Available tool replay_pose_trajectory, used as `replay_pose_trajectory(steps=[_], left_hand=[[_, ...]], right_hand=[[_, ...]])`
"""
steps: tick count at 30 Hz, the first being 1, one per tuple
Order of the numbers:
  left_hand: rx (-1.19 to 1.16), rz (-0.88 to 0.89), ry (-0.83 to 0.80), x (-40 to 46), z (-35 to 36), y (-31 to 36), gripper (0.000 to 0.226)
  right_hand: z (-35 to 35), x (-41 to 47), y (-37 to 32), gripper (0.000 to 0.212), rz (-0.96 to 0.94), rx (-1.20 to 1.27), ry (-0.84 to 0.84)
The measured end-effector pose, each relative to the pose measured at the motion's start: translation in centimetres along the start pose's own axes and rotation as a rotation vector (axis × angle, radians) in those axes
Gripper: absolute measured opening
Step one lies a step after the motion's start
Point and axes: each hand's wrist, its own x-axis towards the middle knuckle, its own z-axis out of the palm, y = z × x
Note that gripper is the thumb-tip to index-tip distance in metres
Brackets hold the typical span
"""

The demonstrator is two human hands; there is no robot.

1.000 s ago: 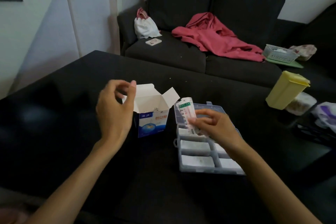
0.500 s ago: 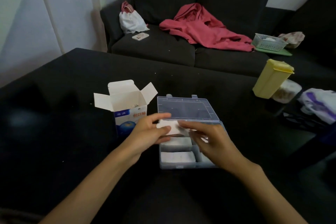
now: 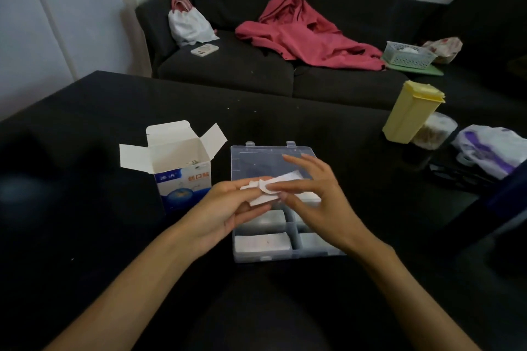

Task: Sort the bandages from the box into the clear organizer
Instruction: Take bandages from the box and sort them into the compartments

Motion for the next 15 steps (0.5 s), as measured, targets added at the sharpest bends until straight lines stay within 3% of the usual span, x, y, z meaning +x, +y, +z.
replay_pose_trajectory(steps=[3, 6, 9, 11, 13, 15], left_hand=[[-0.171, -0.043, -0.012, 0.3, 0.0, 0.0, 0.021], [-0.138, -0.043, 0.008, 0.5, 0.2, 0.0, 0.023], [0.210, 0.056, 0.098, 0.5, 0.7, -0.2, 0.030], [0.601, 0.239, 0.139, 0.4, 0.9, -0.2, 0.037], [0.710, 0.404, 0.077, 0.5, 1.1, -0.4, 0.043], [0.680, 0.484, 0.006, 0.4, 1.2, -0.6, 0.048]], right_hand=[[0.2, -0.2, -0.1, 0.027, 0.047, 0.045, -0.058], [0.0, -0.2, -0.5, 0.037, 0.086, 0.121, -0.091], [-0.8, 0.1, -0.6, 0.022, 0.158, 0.307, -0.008], [-1.8, 0.3, -0.1, 0.040, 0.235, 0.426, 0.047], [-2.6, 0.2, 0.4, 0.063, 0.296, 0.503, -0.036], [-2.8, 0.0, 0.7, 0.070, 0.218, 0.460, -0.084]])
